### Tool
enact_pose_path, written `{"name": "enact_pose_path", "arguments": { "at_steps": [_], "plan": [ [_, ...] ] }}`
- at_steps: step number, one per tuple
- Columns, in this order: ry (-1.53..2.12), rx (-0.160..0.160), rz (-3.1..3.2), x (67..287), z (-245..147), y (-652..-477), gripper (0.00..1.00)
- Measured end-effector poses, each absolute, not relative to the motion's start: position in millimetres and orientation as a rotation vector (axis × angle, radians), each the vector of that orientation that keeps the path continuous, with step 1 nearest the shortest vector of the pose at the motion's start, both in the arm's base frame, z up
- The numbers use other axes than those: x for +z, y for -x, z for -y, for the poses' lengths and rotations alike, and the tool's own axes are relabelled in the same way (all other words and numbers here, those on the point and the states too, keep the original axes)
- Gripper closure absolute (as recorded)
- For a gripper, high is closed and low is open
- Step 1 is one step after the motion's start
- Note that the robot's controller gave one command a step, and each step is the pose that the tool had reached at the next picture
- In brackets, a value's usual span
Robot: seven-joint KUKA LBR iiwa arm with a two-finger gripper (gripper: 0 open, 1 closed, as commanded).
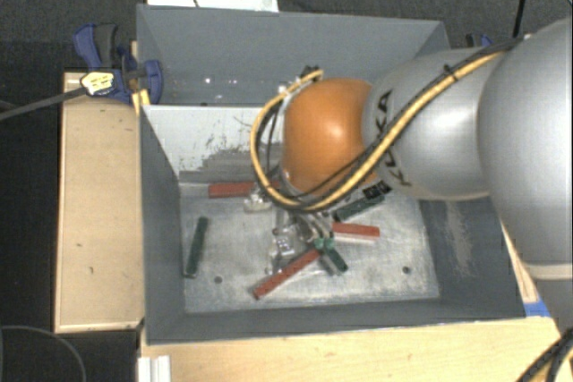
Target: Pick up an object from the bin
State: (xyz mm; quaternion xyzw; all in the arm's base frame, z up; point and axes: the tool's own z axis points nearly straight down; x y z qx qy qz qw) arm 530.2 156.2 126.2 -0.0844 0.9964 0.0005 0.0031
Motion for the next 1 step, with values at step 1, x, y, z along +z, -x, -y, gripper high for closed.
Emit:
{"name": "enact_pose_path", "arguments": {
  "at_steps": [1],
  "plan": [
    [0.332, 0.012, -3.11, 76.4, -127.4, -529.5, 1.0]
  ]
}}
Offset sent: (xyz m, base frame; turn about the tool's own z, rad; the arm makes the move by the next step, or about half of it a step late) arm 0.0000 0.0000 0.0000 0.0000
